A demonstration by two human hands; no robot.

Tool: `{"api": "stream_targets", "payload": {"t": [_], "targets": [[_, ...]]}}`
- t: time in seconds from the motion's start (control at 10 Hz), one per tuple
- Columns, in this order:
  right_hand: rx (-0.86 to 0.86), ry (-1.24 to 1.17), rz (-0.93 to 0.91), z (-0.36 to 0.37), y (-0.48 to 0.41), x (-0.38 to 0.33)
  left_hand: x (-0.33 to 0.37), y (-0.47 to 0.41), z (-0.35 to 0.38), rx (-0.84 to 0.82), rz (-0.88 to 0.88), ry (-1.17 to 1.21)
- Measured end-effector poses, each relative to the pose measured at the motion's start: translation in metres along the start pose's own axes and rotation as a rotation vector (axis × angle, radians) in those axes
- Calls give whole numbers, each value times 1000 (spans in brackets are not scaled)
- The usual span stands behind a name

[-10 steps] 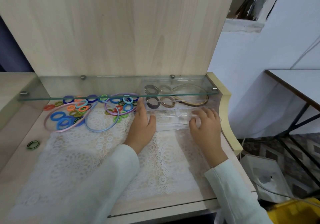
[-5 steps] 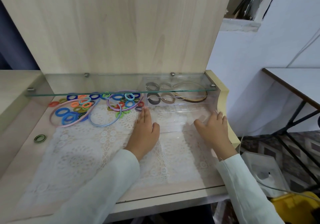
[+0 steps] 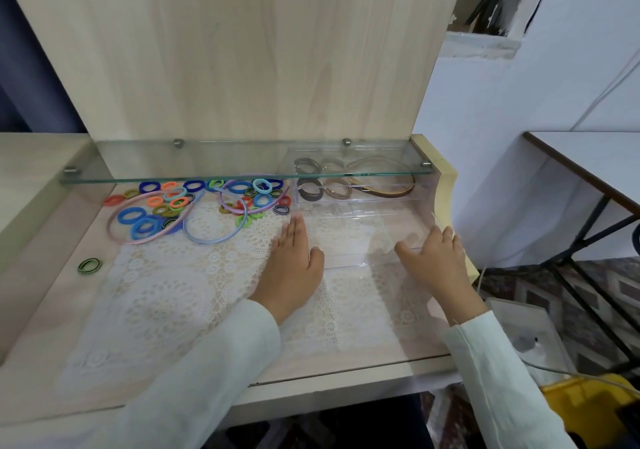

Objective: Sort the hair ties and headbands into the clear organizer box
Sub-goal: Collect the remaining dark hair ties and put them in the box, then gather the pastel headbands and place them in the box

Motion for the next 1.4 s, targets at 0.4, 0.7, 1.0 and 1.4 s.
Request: {"api": "stream_targets", "payload": {"t": [0.4, 0.7, 1.0, 1.4], "targets": [[-32, 50, 2, -3, 9, -1, 3, 9, -2, -9, 6, -62], [-43, 77, 7, -2, 12, 4, 2, 15, 0, 6, 26, -111], [31, 142, 30, 6, 19, 3, 2, 7, -3, 18, 168, -396], [113, 144, -11, 11, 12, -3, 0, 3, -6, 14, 198, -329]]}}
Point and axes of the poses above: each hand's wrist, its own y-axis away from the middle knuckle, its own z-axis out of the palm, x = y × z, the point moved 4 cm from there along -y, towards the middle knuckle, and after that the axes turned 12 degrees about y, right-handed, at the moved point
